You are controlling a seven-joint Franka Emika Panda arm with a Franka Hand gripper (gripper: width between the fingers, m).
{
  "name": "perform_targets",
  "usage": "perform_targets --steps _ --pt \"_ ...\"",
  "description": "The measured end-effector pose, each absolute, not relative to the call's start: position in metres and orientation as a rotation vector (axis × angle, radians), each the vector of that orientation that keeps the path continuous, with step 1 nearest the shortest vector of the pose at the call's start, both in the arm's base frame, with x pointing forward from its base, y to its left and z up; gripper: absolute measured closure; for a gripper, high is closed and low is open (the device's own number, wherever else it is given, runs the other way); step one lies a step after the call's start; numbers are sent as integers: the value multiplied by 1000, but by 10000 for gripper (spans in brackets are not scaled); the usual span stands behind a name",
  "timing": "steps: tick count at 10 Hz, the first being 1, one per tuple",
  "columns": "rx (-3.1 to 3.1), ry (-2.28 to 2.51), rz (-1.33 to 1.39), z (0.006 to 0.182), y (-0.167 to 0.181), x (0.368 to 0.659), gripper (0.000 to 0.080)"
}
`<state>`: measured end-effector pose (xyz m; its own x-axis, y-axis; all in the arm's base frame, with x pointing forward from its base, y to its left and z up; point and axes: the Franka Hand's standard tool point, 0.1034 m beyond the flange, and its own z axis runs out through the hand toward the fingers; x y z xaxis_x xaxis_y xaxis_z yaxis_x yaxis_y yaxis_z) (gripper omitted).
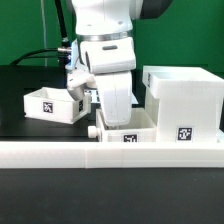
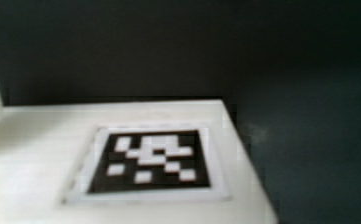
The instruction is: Assemble drawer
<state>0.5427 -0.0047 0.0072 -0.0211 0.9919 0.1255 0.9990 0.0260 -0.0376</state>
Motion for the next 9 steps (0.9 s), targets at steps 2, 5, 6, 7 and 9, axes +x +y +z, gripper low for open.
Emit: perform_targets --steps 2,5,6,7,9 --pt "-2113 -2163 -92 7 -5 543 758" --pt "-2109 -2177 -107 7 6 545 758" --pt "-2103 -2187 -110 7 9 546 758" --pt "-2089 -2207 -109 7 13 547 758" --pt "-2113 -2197 -120 7 17 547 758"
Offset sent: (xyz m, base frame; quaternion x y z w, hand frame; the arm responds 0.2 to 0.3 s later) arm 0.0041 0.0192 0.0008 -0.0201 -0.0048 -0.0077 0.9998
